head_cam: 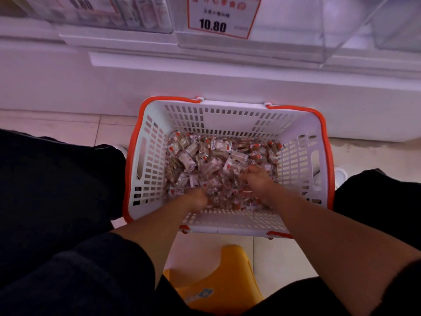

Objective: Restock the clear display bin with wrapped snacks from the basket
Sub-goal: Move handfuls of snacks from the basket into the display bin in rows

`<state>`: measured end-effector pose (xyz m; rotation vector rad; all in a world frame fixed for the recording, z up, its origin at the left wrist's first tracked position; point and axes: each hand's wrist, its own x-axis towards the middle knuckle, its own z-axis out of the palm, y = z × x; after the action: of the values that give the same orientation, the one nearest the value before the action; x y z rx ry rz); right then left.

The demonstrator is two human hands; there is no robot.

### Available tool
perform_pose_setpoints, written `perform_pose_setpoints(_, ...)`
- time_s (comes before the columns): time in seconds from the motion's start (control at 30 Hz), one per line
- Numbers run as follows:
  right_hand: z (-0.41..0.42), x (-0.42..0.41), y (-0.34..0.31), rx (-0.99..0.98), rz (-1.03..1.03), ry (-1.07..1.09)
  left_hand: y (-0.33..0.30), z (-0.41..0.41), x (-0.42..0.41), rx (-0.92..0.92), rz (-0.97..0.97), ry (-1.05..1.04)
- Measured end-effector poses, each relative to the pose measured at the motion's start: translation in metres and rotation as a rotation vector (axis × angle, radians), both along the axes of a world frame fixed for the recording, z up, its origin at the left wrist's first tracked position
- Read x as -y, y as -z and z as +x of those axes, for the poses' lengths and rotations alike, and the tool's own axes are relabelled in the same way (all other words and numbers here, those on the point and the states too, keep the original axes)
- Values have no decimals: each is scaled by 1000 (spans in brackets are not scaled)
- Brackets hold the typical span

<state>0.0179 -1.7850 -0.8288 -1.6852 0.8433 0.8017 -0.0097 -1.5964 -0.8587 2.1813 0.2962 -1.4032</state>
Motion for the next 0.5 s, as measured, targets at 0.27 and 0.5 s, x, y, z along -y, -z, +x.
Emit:
perform_pose_setpoints(0.27, -17, 0, -22, -144, 158, 176, -5, -4, 5, 117, -173, 38)
perform_pose_setpoints(0.5, -12, 14, -11, -108, -8, 101, 0, -7, 12, -1, -166, 311)
